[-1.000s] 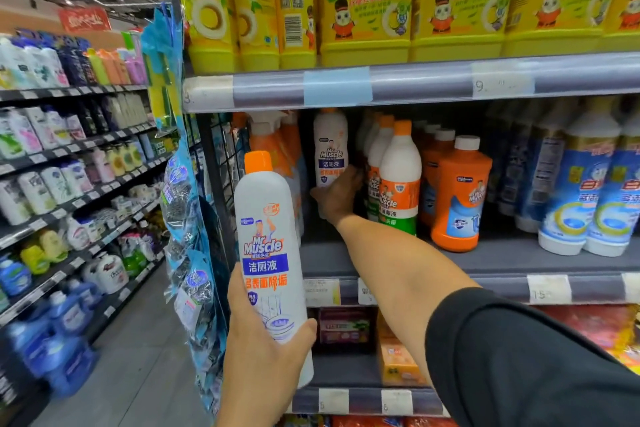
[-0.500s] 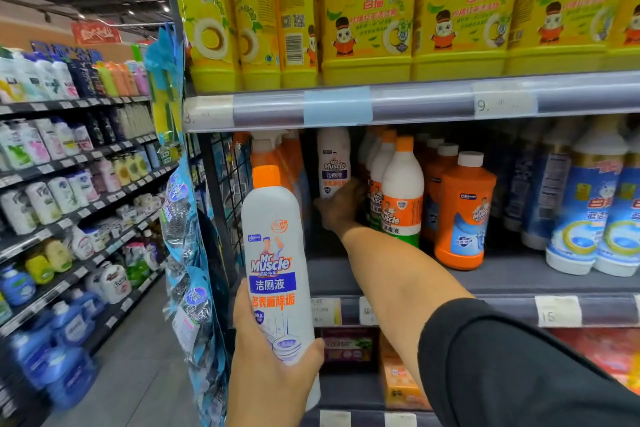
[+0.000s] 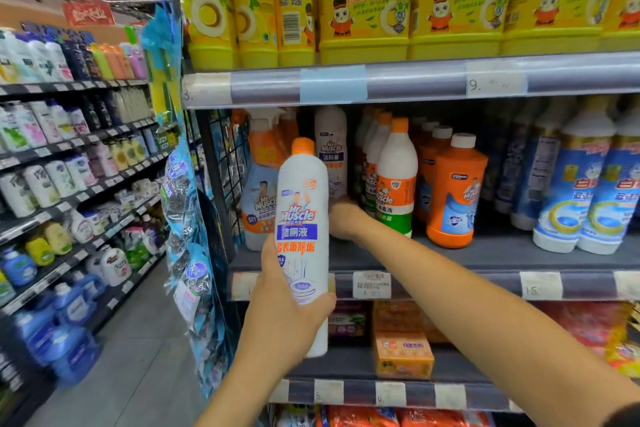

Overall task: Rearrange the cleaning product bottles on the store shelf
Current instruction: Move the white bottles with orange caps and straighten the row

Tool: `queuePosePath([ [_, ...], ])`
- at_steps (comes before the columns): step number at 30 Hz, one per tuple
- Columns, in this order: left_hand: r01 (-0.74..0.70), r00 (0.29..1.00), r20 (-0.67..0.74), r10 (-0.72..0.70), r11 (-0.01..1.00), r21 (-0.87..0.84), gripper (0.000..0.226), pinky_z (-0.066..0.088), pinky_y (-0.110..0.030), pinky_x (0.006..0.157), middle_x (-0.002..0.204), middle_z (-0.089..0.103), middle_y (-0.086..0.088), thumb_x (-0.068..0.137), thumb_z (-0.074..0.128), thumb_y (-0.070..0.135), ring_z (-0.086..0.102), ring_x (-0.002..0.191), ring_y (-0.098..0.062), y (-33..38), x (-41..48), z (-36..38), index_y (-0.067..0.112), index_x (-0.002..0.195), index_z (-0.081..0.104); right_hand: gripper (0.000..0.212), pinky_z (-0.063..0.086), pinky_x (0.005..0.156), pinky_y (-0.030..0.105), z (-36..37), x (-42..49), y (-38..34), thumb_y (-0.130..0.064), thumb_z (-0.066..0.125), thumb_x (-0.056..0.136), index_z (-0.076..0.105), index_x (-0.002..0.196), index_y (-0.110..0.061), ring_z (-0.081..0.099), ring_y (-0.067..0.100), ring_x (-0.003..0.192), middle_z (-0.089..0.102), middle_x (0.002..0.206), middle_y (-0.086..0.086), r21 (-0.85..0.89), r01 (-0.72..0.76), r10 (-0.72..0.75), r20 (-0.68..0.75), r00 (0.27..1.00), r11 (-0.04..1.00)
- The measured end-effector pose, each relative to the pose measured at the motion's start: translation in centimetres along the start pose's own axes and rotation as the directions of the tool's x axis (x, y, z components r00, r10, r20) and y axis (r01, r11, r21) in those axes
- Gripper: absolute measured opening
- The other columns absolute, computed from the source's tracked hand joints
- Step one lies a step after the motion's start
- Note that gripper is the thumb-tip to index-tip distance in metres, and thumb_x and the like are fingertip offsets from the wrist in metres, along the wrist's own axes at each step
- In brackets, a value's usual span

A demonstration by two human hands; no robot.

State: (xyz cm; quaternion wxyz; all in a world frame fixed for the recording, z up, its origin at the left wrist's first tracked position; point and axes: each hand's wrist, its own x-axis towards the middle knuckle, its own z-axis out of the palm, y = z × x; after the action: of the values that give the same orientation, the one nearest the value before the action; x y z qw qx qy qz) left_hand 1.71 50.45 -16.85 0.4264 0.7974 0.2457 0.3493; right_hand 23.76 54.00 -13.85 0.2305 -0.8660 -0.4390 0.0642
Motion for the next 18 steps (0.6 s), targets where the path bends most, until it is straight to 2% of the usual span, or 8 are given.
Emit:
queuePosePath([
  [2,0.022,0.997,0.07,-0.025,0.999,0.046,0.09,0.043,-0.005,0.052,0.105,0.054,0.026,0.068,0.077,0.029,0.057,0.084,0.016,0.6,0.7,0.0,0.05,0.133,0.019,0.039,0.05,0.077,0.032,-0.9,-3.4,1.1,-0.036,0.058,0.089,0.057,0.116,-0.007,0.059,0.024,0.094,0.063,0.116,0.012,0.028,0.026,-0.027,0.014,1.0,0.999],
  [5,0.03,0.996,0.079,-0.034,0.998,0.05,0.091,0.048,-0.016,0.062,0.108,0.056,0.018,0.068,0.077,0.029,0.059,0.086,0.002,1.3,2.5,0.6,0.043,0.136,0.019,0.057,0.048,0.09,0.036,-1.6,-8.8,3.3,-0.038,0.061,0.087,0.045,0.133,-0.009,0.054,0.025,0.112,0.053,0.129,0.011,0.042,0.063,-0.058,-0.106,0.993,0.997],
  [7,0.026,0.998,0.062,-0.027,0.999,0.019,0.094,0.049,-0.025,0.068,0.109,0.057,0.013,0.068,0.078,0.027,0.06,0.09,-0.004,1.6,3.9,1.4,0.037,0.14,0.019,0.059,0.043,0.094,0.036,-1.1,-11.8,5.3,-0.046,0.054,0.089,0.04,0.139,-0.017,0.049,0.022,0.119,0.049,0.134,0.004,-0.082,0.127,-0.142,-0.22,0.965,0.989],
  [11,-0.042,0.999,0.029,0.043,0.998,-0.041,0.095,0.048,-0.025,0.073,0.115,0.055,0.006,0.069,0.081,0.022,0.06,0.096,-0.012,1.9,7.3,3.0,0.03,0.141,0.021,0.063,0.035,0.099,0.035,0.4,-14.5,9.0,-0.06,0.039,0.086,0.043,0.136,-0.021,0.044,0.02,0.116,0.049,0.127,-0.002,-0.35,0.183,-0.274,-0.231,0.934,0.919],
  [13,-0.059,0.998,0.008,0.06,0.996,-0.064,0.092,0.047,-0.018,0.071,0.11,0.055,0.009,0.07,0.081,0.02,0.059,0.092,-0.007,1.9,8.8,4.1,0.028,0.139,0.022,0.067,0.033,0.101,0.037,1.3,-14.7,10.0,-0.062,0.04,0.084,0.046,0.136,-0.02,0.044,0.022,0.116,0.05,0.126,0.0,-0.416,0.178,-0.292,-0.227,0.929,0.892],
  [14,-0.064,0.998,-0.008,0.063,0.996,-0.057,0.087,0.044,-0.01,0.066,0.104,0.054,0.012,0.069,0.082,0.019,0.058,0.088,-0.002,1.8,9.4,4.7,0.026,0.134,0.025,0.068,0.034,0.101,0.038,1.8,-14.6,10.2,-0.062,0.042,0.082,0.048,0.134,-0.019,0.045,0.023,0.115,0.052,0.125,0.001,-0.442,0.169,-0.297,-0.238,0.925,0.881],
  [16,-0.046,0.998,-0.05,0.044,0.999,-0.028,0.072,0.04,-0.006,0.054,0.095,0.05,0.015,0.068,0.083,0.017,0.055,0.081,0.0,1.5,10.6,5.7,0.021,0.117,0.03,0.068,0.038,0.097,0.04,2.6,-14.5,10.3,-0.062,0.047,0.079,0.052,0.128,-0.016,0.05,0.025,0.11,0.055,0.12,0.004,-0.46,0.147,-0.302,-0.283,0.91,0.875],
  [18,-0.005,0.997,-0.076,0.003,1.0,-0.025,0.066,0.039,-0.008,0.06,0.095,0.051,0.008,0.067,0.085,0.017,0.055,0.085,-0.009,0.9,11.8,6.7,0.019,0.107,0.032,0.066,0.041,0.091,0.04,2.9,-14.4,10.3,-0.062,0.051,0.076,0.055,0.122,-0.015,0.053,0.026,0.105,0.057,0.115,0.004,-0.453,0.146,-0.318,-0.332,0.888,0.88],
])
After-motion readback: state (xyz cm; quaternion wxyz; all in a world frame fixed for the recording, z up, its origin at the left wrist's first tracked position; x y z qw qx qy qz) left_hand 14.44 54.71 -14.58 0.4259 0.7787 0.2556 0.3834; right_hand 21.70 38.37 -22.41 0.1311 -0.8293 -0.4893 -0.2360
